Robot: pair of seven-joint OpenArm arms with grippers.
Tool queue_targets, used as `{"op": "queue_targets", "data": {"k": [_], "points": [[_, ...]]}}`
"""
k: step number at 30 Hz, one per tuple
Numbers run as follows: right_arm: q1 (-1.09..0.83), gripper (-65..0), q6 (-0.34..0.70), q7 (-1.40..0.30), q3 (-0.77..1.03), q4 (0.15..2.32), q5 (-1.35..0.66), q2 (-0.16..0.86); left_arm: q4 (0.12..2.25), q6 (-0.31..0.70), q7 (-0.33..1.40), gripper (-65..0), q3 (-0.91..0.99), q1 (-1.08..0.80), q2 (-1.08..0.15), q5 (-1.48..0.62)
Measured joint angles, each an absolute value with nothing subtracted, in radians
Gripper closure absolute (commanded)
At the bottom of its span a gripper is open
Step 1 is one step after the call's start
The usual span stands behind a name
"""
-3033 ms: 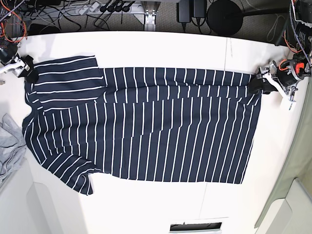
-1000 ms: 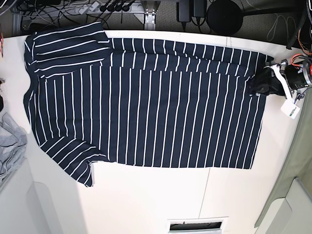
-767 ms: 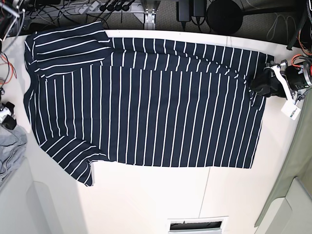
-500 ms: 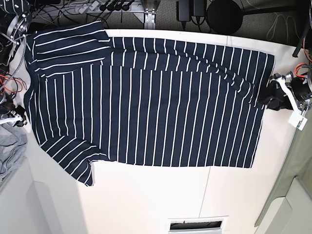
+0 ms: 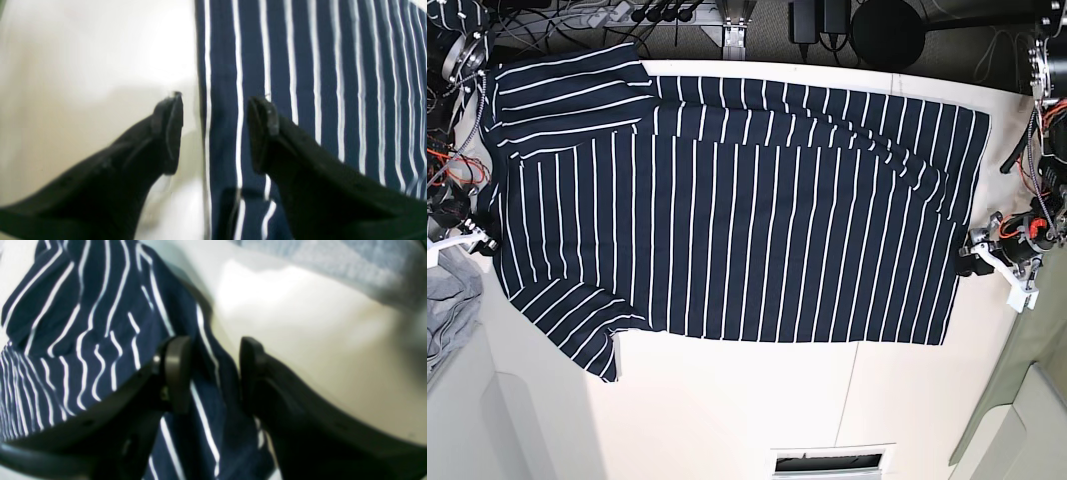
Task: Layout the t-shirt on the table in an organized manner, then fold the t-shirt properly
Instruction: 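Move both grippers along the shirt sides and grasp the side edges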
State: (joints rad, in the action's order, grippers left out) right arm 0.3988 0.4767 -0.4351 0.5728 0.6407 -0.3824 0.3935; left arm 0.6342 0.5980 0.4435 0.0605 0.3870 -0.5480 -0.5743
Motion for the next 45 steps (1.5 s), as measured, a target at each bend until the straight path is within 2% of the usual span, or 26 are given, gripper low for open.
{"op": "queue_targets", "data": {"k": [6,11,13,16,17,19,20,21,24,31,36,45], "points": [[0.400,-24.2,0.479,-0.455,0.572,0.641,-0.403,0.393,0.441,0.484,0.355,-33.1,0.062,0.519,-0.478,-0.482],[0.399,-24.2,0.524,-0.472,0.572,0.641,-0.458,0.393,0.436,0.517,0.355,-32.5,0.063,0.516,-0.466,-0.479],[0.399,-24.2,0.531,-0.473,0.572,0.641,-0.471,0.393,0.436,0.540,0.370,-27.2,0.063,0.516,-0.465,-0.479],[0.399,-23.9,0.531,-0.480,0.572,0.641,-0.475,0.393,0.435,0.554,0.394,-12.5,0.063,0.515,-0.466,-0.473],[0.399,-21.9,0.532,-0.487,0.572,0.641,-0.475,0.393,0.435,0.555,0.402,-7.7,0.063,0.515,-0.465,-0.475],[0.399,-9.7,0.532,-0.493,0.572,0.641,-0.475,0.393,0.435,0.567,0.429,0.0,0.063,0.515,-0.466,-0.477],[0.399,-1.7,0.536,-0.502,0.572,0.641,-0.475,0.393,0.439,0.591,0.444,0.0,0.064,0.515,-0.466,-0.478],[0.399,0.0,0.551,-0.503,0.572,0.641,-0.476,0.393,0.443,0.622,0.467,0.0,0.065,0.514,-0.468,-0.478],[0.399,0.0,0.561,-0.515,0.572,0.646,-0.476,0.393,0.478,0.682,0.574,0.0,0.064,0.510,-0.472,-0.540],[0.379,0.0,0.566,-0.697,0.572,0.780,-0.586,0.428,0.565,0.682,0.776,0.0,0.060,0.497,-0.531,-0.803],[0.273,0.0,0.570,-0.763,0.570,0.924,-0.677,0.459,0.654,0.686,0.873,0.0,0.059,0.443,-0.599,-0.933],[0.076,0.0,0.574,-0.765,0.569,1.106,-0.724,0.492,0.950,0.686,0.915,0.0,0.056,0.195,-0.715,-1.061]]}}
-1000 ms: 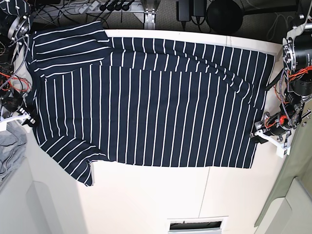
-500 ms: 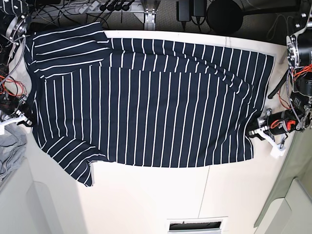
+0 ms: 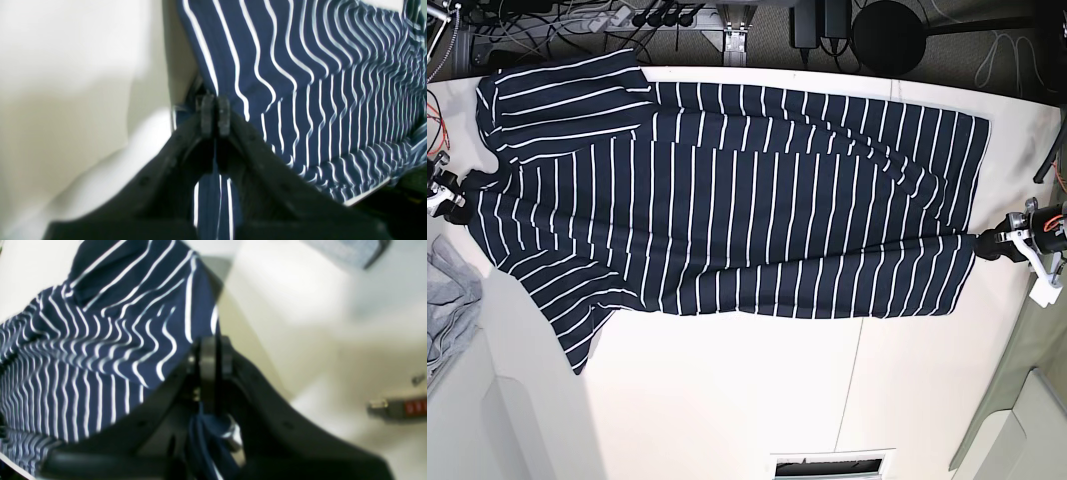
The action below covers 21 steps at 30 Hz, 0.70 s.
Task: Layout the t-shirt on the table in an organized manner, then fold the t-shirt properly
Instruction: 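Move both grippers along the shirt sides and grasp the side edges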
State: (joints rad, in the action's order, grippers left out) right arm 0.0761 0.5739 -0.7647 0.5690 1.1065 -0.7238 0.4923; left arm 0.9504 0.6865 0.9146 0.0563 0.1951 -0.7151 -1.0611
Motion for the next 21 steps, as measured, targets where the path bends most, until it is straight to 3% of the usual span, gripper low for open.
{"op": "queue_targets", "data": {"k": [14,15,18,19,21], "points": [[-0.031,0.0,0.577,-0.735,0.595,1.152,-0.725,0.493,1.075,0.689,0.988,0.0,0.058,0.027,-0.761,-1.127],[-0.031,-5.1,0.577,-0.734,0.595,1.152,-0.726,0.493,1.075,0.689,0.991,0.0,0.058,0.024,-0.759,-1.127],[-0.030,-28.7,0.576,-0.732,0.595,1.152,-0.725,0.493,1.076,0.689,0.991,-16.8,0.058,0.022,-0.757,-1.142],[-0.030,-32.5,0.577,-0.725,0.595,1.152,-0.725,0.493,1.076,0.689,0.991,-20.8,0.058,0.023,-0.757,-1.151],[-0.031,-33.6,0.577,-0.688,0.595,1.152,-0.725,0.493,1.076,0.689,1.010,-22.0,0.058,0.022,-0.758,-1.170]]}}
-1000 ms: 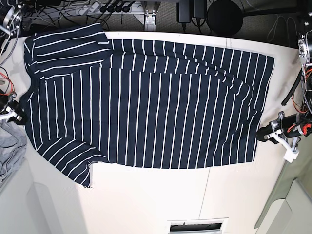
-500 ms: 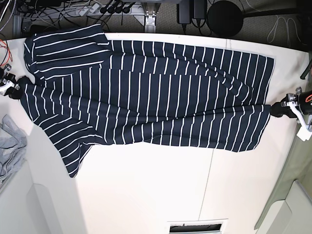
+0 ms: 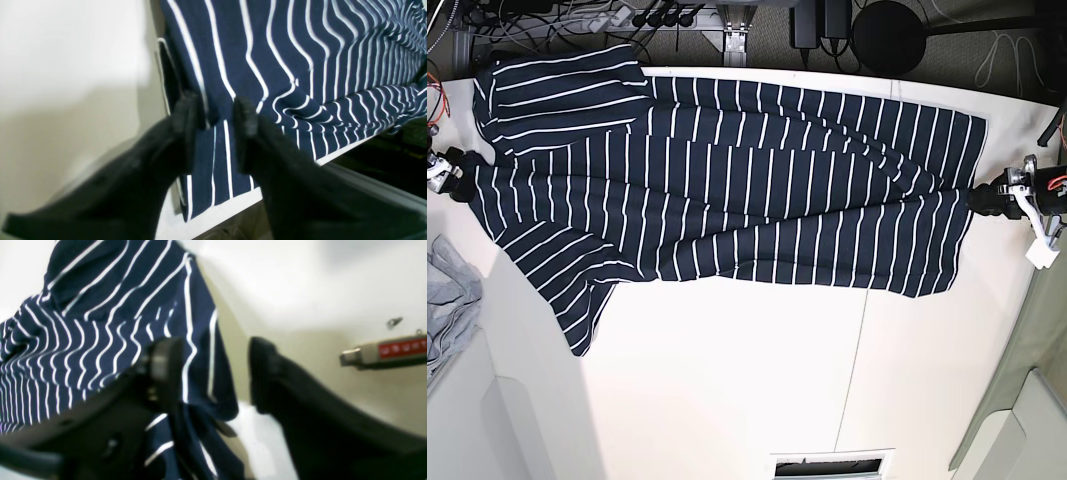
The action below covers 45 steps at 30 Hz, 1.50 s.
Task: Layout the t-shirt on the table in an organized manner, then fold the t-shirt properly
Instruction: 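Move both grippers along the shirt sides and grasp the side edges, then fold the shirt lengthwise with both grippers, bringing the hem over the body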
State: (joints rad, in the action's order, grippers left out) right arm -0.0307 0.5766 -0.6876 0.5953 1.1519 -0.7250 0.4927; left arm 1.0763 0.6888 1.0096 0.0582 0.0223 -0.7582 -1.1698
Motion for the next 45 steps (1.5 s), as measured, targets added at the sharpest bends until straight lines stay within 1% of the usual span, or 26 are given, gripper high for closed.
{"op": "queue_targets", "data": {"k": [3,6,10,14,17,19,22,24,27,29,30,32,35,37,45], "points": [[-0.022,-33.6,0.572,-0.612,0.596,1.152,-0.725,0.493,1.113,0.689,1.061,-22.0,0.058,0.019,-0.765,-1.219],[0.014,-33.6,0.567,-0.606,0.596,1.152,-0.714,0.490,1.197,0.689,1.061,-22.0,0.058,0.020,-0.773,-1.231],[0.098,-33.6,0.549,-0.587,0.593,1.152,-0.623,0.471,1.311,0.689,1.046,-22.1,0.058,0.020,-0.767,-1.227],[0.178,-33.6,0.540,-0.539,0.558,1.116,-0.535,0.458,1.338,0.689,0.902,-23.6,0.058,0.025,-0.741,-1.090],[0.264,-33.6,0.511,-0.479,0.488,0.981,-0.455,0.460,1.330,0.689,0.791,-29.3,0.058,0.023,-0.717,-0.957],[0.321,-33.6,0.506,-0.430,0.432,0.869,-0.404,0.458,1.314,0.690,0.723,-30.2,0.057,0.025,-0.704,-0.883],[0.385,-33.6,0.504,-0.384,0.353,0.720,-0.399,0.454,1.250,0.673,0.687,-30.2,0.058,0.059,-0.674,-0.780],[0.400,-33.6,0.500,-0.382,0.311,0.665,-0.395,0.451,1.172,0.659,0.678,-30.2,0.058,0.104,-0.643,-0.760],[0.400,-33.6,0.510,-0.371,0.287,0.662,-0.399,0.437,1.016,0.657,0.606,-30.2,0.059,0.201,-0.591,-0.683],[0.401,-33.6,0.519,-0.369,0.285,0.663,-0.403,0.418,0.890,0.593,0.555,-30.2,0.059,0.285,-0.562,-0.611],[0.402,-33.6,0.520,-0.372,0.285,0.664,-0.408,0.409,0.826,0.577,0.527,-30.2,0.059,0.325,-0.553,-0.588],[0.405,-33.6,0.527,-0.394,0.285,0.667,-0.413,0.395,0.707,0.582,0.466,-30.2,0.059,0.399,-0.547,-0.558],[0.408,-33.6,0.527,-0.408,0.285,0.668,-0.414,0.382,0.574,0.580,0.432,-30.2,0.061,0.476,-0.544,-0.528],[0.408,-33.6,0.527,-0.407,0.285,0.668,-0.418,0.374,0.539,0.591,0.433,-30.2,0.061,0.493,-0.542,-0.527],[0.408,-33.4,0.528,-0.414,0.286,0.670,-0.445,0.365,0.538,0.605,0.452,-30.0,0.061,0.481,-0.481,-0.491]]}}
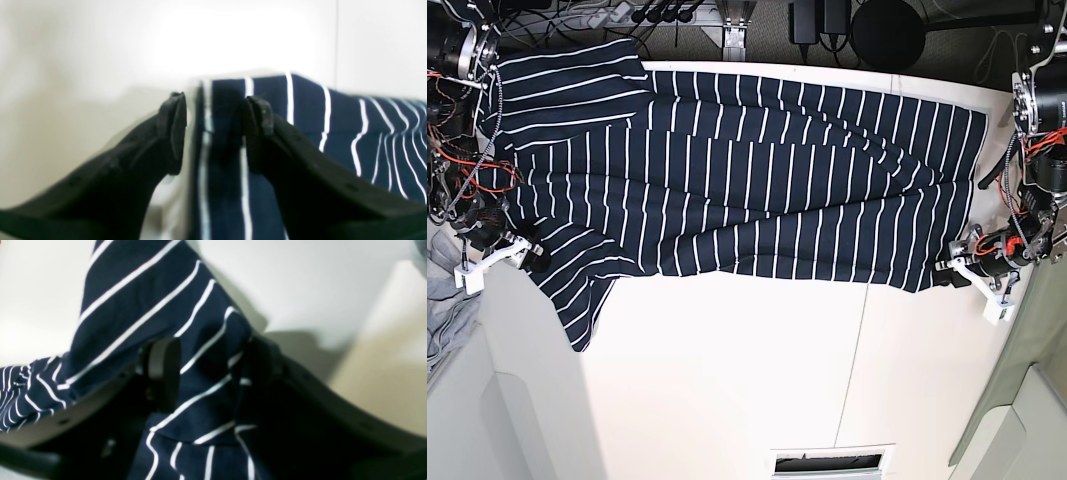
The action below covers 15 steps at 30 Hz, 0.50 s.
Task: Layout the t-shirt on the table in an organized manner, then fold the t-shirt properly
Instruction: 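Fold the shirt lengthwise with both grippers, bringing the hem over the body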
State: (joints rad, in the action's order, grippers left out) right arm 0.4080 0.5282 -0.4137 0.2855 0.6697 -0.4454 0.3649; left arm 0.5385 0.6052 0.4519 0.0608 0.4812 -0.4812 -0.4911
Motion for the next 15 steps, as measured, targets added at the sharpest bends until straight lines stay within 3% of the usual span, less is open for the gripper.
{"op": "queue_targets", "data": {"k": [3,6,9,11,15], "points": [[0.408,-32.4,0.556,-0.432,0.286,0.670,-0.466,0.366,0.538,0.606,0.453,-21.5,0.061,0.480,-0.480,-0.484],[0.408,-17.7,0.574,-0.470,0.285,0.670,-0.478,0.365,0.538,0.607,0.468,0.0,0.061,0.479,-0.480,-0.476],[0.405,0.0,0.580,-0.487,0.285,0.685,-0.474,0.360,0.538,0.621,0.509,0.0,0.061,0.482,-0.485,-0.481],[0.401,0.0,0.578,-0.499,0.283,0.711,-0.463,0.360,0.538,0.678,0.571,0.0,0.059,0.482,-0.495,-0.539],[0.395,0.0,0.577,-0.584,0.283,0.810,-0.463,0.366,0.569,0.686,0.717,0.0,0.019,0.477,-0.546,-0.729]]}}
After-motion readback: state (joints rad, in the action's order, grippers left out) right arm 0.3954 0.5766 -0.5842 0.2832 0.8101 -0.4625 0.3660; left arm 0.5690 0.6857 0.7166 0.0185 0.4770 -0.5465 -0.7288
